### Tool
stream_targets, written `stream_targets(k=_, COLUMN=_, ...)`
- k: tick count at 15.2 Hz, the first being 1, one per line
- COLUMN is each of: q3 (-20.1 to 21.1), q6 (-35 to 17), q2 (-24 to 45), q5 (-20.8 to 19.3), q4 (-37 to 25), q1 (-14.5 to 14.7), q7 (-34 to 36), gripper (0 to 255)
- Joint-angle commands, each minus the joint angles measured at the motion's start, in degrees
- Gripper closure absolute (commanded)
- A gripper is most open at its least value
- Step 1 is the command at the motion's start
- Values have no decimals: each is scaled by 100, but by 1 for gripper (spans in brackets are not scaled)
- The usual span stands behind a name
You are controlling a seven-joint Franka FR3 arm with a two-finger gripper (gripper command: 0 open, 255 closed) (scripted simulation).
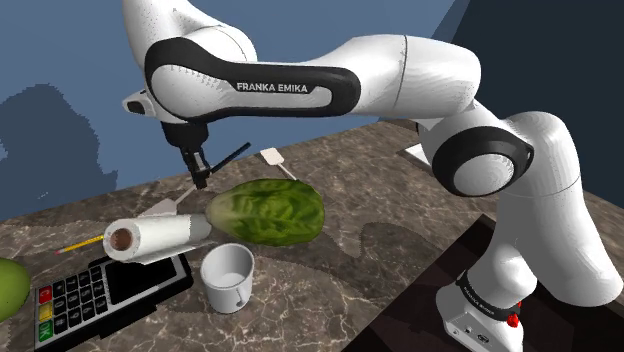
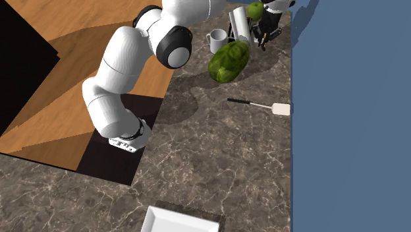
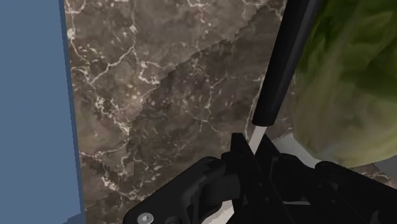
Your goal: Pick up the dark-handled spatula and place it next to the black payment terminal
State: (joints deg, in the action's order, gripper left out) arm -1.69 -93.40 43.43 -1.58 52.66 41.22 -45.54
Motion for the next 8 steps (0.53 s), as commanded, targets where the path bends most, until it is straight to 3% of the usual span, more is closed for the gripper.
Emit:
stream_targets(k=1, q3=0, q6=-186, q2=-32, q5=-2, q4=215, q1=2, q7=8, gripper=255)
stream_targets(k=8, q3=2, q6=-746, q2=-62, q5=-5, q4=807, q1=6, q7=28, gripper=255)
